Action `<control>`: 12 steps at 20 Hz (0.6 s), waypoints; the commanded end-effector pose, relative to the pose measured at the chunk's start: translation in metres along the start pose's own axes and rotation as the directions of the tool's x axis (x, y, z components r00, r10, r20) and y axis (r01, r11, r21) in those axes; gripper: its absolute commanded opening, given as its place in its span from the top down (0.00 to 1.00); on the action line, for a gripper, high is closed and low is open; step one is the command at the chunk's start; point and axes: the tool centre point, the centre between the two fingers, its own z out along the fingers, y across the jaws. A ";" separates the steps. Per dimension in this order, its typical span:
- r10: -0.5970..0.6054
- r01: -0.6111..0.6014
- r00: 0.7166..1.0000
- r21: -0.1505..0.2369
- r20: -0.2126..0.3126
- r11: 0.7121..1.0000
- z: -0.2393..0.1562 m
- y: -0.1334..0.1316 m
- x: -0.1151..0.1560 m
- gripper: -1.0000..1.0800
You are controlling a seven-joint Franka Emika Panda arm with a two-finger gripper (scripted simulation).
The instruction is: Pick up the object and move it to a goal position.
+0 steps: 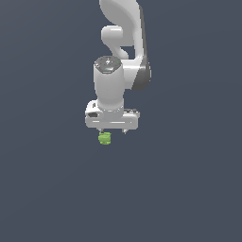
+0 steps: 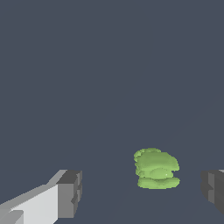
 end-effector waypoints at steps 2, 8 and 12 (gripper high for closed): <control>0.001 -0.001 1.000 0.001 0.027 1.000 0.030 0.021 -0.017 0.04; 0.001 -0.001 0.998 0.003 0.061 1.000 0.067 0.047 -0.041 0.04; 0.001 -0.002 0.998 0.003 0.066 1.000 0.073 0.052 -0.046 0.04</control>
